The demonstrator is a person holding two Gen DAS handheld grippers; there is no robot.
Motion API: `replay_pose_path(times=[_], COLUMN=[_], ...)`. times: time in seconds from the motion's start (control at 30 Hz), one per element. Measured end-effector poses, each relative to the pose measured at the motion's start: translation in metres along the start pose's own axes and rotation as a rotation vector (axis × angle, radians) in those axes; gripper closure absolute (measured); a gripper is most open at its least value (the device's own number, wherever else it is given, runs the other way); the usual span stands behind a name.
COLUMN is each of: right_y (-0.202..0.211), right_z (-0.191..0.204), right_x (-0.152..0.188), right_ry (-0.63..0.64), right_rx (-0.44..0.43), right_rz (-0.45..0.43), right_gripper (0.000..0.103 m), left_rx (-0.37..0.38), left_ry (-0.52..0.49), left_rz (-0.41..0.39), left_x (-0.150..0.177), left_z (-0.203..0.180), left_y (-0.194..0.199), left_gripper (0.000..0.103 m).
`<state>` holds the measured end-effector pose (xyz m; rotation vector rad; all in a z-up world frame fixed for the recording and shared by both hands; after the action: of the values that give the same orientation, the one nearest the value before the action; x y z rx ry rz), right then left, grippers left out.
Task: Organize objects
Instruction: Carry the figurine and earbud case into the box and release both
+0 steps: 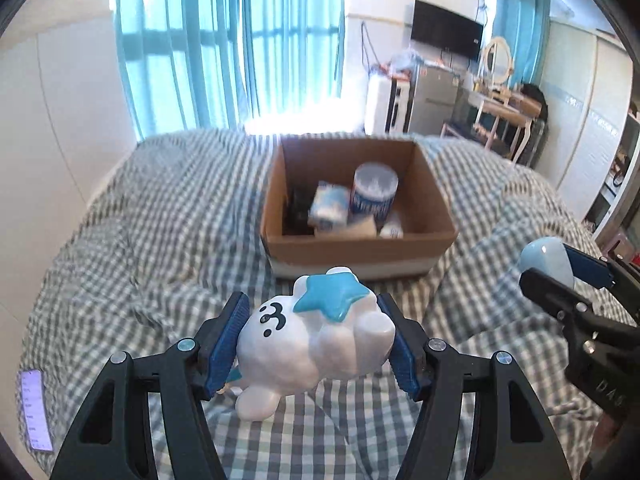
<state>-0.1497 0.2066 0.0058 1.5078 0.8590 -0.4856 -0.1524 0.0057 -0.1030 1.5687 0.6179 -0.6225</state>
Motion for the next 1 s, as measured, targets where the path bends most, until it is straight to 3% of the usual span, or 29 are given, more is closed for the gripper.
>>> replay_pose_path(times=[0.27,0.5,0.8,1.0], right_y=[0.01,-0.017,-0.093,-0.171], right_z=[0.003,-0.009,-0.041,-0.054], right_x=[-0.039,-0.09,-0.144,-0.147], right_ry=[0.034,0.0,-0.069,-0.092], right_rx=[-0.01,-0.025,-0.032,-0.041], right_rz=[-0.054,-0.082,-0.072,-0.011], right_gripper=[0.051,0.051,0.051,0.051], left_rx=[0.014,0.006,0.039,0.081], left_ry=[-0.022,-0.055,-0.109,-0.148], left_rz=[-0.096,-0.141,-0.12,-0.06], left_x=[-0.061,-0.114,-0.143,-0.137], left_z=[-0.005,-0.007,-0.02,-0.029], left_y=[0.02,0.006,-0.066,-0.136], left_gripper=[0.037,0.037,0.037,0.037])
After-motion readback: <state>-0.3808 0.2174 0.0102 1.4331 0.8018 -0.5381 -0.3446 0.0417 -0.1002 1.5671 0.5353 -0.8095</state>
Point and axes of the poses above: each gripper's, at about its wrist camera, not at the fingertips, and y roughly against the way its jaws point, z to its left, x to its underside, the point moved 8 cm from there along -y, roughly the way its jaws point, and after that the axes turned 6 degrees about y, right-handed, at the moved point
